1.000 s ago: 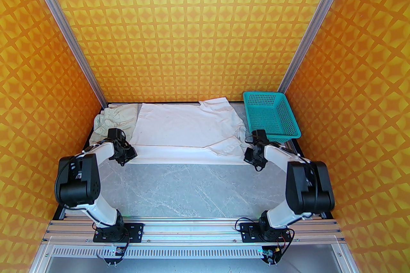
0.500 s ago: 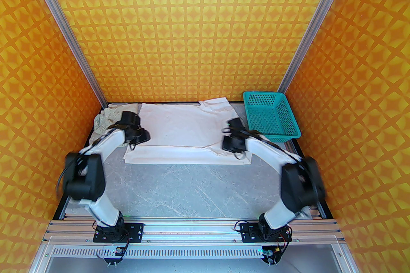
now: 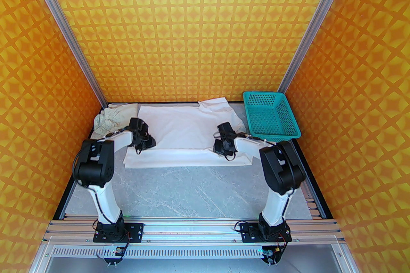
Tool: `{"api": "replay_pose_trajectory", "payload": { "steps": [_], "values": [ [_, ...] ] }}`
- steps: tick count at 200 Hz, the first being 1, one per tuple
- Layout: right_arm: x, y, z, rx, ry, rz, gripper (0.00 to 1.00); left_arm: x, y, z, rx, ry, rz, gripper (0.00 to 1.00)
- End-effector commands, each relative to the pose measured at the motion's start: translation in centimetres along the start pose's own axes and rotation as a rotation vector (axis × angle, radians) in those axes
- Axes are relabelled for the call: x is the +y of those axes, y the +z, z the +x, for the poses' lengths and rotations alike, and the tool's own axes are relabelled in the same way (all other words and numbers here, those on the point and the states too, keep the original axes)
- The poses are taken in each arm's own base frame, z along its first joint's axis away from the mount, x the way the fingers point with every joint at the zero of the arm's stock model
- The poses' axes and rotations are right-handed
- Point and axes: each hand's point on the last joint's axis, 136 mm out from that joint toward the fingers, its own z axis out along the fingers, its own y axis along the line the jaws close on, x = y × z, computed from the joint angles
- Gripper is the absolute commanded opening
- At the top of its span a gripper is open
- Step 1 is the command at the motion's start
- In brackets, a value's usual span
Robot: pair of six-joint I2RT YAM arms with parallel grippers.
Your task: Fold and stack the mixed laundry pile
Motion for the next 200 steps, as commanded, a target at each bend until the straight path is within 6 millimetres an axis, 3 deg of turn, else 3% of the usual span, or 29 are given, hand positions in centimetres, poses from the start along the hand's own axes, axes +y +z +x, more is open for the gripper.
{"api": "replay_pose_trajectory", "payload": {
  "steps": [1, 35, 52, 78, 105, 145, 171, 200],
  "values": [
    [-4.0, 0.2, 6.4, 0.159, 0.048, 0.093, 0.23, 2.4, 0.2, 7.2, 0.156, -0.078, -0.060, 0.22],
    [-6.4, -1.7, 12.1, 0.237, 0.079, 0.093, 0.23, 3.2, -2.1, 12.1, 0.183, -0.118, -0.070, 0.22],
    [-7.0, -3.4, 13.7, 0.241, 0.089, 0.087, 0.24, 3.2, -3.3, 13.7, 0.184, -0.131, -0.071, 0.23],
    [-7.4, -7.6, 12.6, 0.153, 0.063, 0.110, 0.33, 2.8, -4.9, 14.4, 0.164, -0.137, -0.062, 0.26],
    [-6.3, -10.8, 11.7, 0.123, 0.080, 0.071, 0.40, 2.1, -5.4, 13.0, 0.132, -0.116, -0.053, 0.28],
    [-5.1, -10.1, 14.0, 0.217, 0.226, -0.051, 0.46, 1.4, -5.6, 11.1, 0.097, -0.098, -0.038, 0.28],
    [-3.1, -9.0, 14.4, 0.249, 0.328, -0.175, 0.48, 1.3, -5.5, 10.9, 0.097, -0.092, -0.038, 0.29],
    [-2.6, -8.8, 14.0, 0.245, 0.358, -0.198, 0.49, 1.3, -5.5, 10.8, 0.091, -0.088, -0.035, 0.29]
  ]
}}
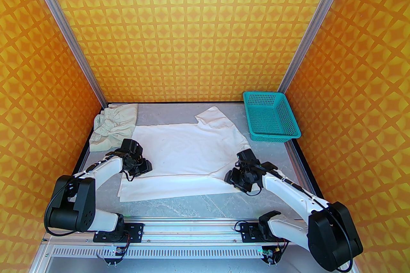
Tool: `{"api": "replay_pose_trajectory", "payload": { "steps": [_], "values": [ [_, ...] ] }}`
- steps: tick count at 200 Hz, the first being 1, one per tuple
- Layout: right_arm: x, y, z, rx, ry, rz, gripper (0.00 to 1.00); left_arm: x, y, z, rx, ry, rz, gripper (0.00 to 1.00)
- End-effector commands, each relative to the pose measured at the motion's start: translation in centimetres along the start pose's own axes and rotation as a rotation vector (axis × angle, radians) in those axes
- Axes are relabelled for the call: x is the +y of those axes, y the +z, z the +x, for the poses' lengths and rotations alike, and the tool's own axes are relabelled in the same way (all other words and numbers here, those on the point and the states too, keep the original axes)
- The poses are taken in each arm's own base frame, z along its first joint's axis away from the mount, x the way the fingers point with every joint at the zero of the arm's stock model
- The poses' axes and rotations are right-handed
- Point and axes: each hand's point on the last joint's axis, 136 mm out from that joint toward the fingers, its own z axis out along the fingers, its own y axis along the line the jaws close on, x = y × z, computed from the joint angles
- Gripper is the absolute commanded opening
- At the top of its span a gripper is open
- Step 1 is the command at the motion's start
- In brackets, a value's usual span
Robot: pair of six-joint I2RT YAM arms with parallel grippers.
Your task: Fold and stack the mixed laundry pile
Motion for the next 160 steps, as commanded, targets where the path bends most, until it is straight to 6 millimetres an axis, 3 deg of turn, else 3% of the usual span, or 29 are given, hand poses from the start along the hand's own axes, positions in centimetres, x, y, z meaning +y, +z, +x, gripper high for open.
{"api": "replay_pose_trajectory", "payload": {
  "steps": [1, 76, 160],
  "values": [
    [2.1, 0.1, -0.4, 0.008, 0.059, -0.100, 0.49, 0.1, -0.1, -0.5, -0.009, 0.001, -0.015, 0.29],
    [2.2, 1.4, -0.8, 0.005, 0.108, -0.121, 0.42, -0.3, -0.4, -1.0, -0.025, 0.008, -0.005, 0.29],
    [4.0, 0.6, -3.3, -0.053, 0.040, -0.100, 0.05, -0.6, -0.8, -1.4, -0.038, 0.014, 0.002, 0.29]
  ]
}}
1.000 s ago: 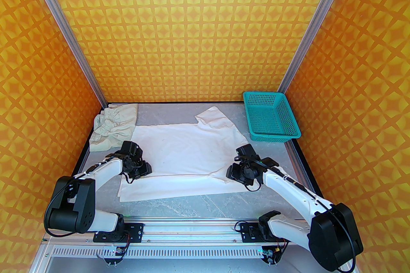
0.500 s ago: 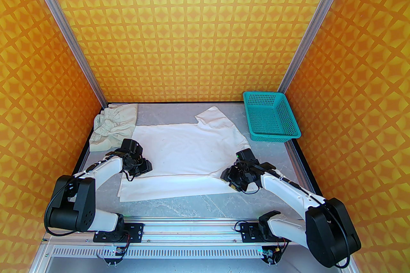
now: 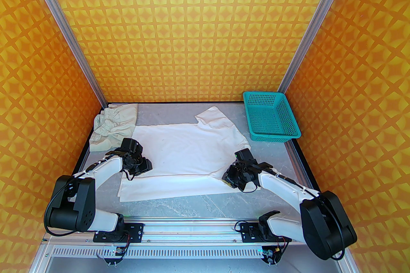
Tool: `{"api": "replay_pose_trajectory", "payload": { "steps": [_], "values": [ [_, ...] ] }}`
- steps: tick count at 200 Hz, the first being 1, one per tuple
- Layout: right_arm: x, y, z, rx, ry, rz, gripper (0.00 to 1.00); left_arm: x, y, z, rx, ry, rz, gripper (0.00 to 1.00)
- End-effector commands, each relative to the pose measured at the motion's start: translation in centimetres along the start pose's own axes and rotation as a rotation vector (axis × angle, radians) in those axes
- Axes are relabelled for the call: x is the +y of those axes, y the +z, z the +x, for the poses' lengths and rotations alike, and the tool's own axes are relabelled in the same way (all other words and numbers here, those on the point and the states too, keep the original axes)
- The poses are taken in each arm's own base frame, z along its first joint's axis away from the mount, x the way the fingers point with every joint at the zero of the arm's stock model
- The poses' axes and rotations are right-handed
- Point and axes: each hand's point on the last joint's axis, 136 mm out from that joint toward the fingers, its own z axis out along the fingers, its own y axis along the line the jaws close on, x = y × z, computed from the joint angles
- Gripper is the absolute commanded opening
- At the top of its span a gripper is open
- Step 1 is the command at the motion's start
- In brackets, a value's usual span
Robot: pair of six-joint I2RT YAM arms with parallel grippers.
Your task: Fold and stack the mixed laundry pile
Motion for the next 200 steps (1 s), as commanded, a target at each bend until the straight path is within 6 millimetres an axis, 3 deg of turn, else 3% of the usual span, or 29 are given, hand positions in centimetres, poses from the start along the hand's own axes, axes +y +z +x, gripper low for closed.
{"api": "replay_pose_trajectory", "payload": {
  "steps": [1, 15, 75, 200],
  "values": [
    [1.7, -0.7, -1.6, -0.046, -0.052, -0.008, 0.04, -0.4, -0.5, -1.0, -0.026, 0.010, -0.002, 0.29],
    [2.2, -0.9, -2.0, -0.055, -0.074, 0.002, 0.00, -0.4, -0.6, -0.9, -0.028, 0.009, -0.002, 0.29],
    [4.3, -0.9, -3.1, -0.041, -0.176, 0.038, 0.00, -0.7, -1.0, -1.4, -0.042, 0.015, 0.004, 0.29],
    [8.0, 3.0, -4.8, 0.056, -0.406, 0.156, 0.00, -0.8, -1.3, -1.4, -0.041, 0.017, 0.003, 0.30]
  ]
}}
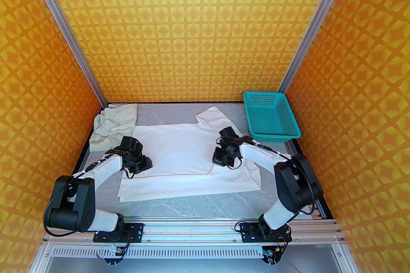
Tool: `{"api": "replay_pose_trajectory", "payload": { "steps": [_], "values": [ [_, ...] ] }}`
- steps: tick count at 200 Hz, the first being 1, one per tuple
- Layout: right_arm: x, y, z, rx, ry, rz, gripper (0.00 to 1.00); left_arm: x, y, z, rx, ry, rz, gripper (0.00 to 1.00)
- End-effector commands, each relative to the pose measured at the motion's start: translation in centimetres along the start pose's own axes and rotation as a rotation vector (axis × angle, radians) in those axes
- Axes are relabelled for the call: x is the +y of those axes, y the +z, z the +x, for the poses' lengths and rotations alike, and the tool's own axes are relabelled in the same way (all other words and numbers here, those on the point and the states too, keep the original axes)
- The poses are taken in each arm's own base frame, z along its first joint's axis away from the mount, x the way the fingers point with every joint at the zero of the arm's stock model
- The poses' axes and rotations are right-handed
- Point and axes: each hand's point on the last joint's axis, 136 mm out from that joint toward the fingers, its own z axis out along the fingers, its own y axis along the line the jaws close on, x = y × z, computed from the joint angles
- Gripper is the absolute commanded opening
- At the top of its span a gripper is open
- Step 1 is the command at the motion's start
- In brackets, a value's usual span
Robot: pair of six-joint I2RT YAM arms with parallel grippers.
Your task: Fold and stack the mixed laundry pile
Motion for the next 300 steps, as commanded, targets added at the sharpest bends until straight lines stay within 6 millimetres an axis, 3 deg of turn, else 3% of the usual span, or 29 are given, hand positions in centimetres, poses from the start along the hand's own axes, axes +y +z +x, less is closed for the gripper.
{"api": "replay_pose_trajectory", "payload": {
  "steps": [1, 33, 54, 74, 110, 127, 151, 171, 187, 214, 266, 300],
  "values": [
    [0.3, 0.4, -0.3, 0.012, -0.067, 0.045, 0.00, -0.3, -0.8, -0.7, -0.025, 0.013, -0.004, 0.30],
    [0.7, 0.6, -1.1, 0.015, -0.100, 0.070, 0.09, -0.4, -0.8, -0.8, -0.027, 0.012, -0.002, 0.30],
    [1.1, 0.2, -2.0, 0.003, -0.123, 0.089, 0.33, -0.4, -0.8, -0.8, -0.026, 0.010, -0.003, 0.30],
    [1.7, -1.0, -2.5, -0.016, -0.137, 0.089, 0.43, -0.4, -1.0, -0.7, -0.025, 0.013, -0.003, 0.30],
    [2.2, -4.8, -2.3, -0.089, -0.155, 0.069, 0.48, -0.8, -2.0, -0.8, -0.046, 0.023, 0.006, 0.30],
    [0.9, -6.1, -1.7, -0.106, -0.131, 0.077, 0.48, -1.1, -2.6, -0.6, -0.050, 0.039, 0.012, 0.30],
    [-2.7, -7.2, -0.4, -0.132, -0.072, 0.114, 0.45, -1.9, -3.4, 0.5, -0.033, 0.081, 0.019, 0.28],
    [-5.2, -6.6, 0.7, -0.113, -0.026, 0.137, 0.40, -2.8, -3.3, 1.8, -0.008, 0.112, 0.042, 0.27],
    [-5.4, -5.7, 0.9, -0.100, -0.010, 0.127, 0.37, -3.4, -2.8, 2.7, 0.012, 0.131, 0.054, 0.26],
    [-4.0, -3.7, -1.0, -0.107, 0.007, 0.060, 0.33, -3.5, -2.2, 2.7, 0.015, 0.127, 0.058, 0.26],
    [-0.9, -0.5, -6.6, -0.154, -0.009, -0.029, 0.30, -4.1, -2.1, 1.8, -0.005, 0.133, 0.069, 0.26],
    [-0.3, 0.2, -7.6, -0.146, -0.018, -0.034, 0.31, -4.2, -2.2, 1.6, -0.013, 0.137, 0.072, 0.26]
  ]
}}
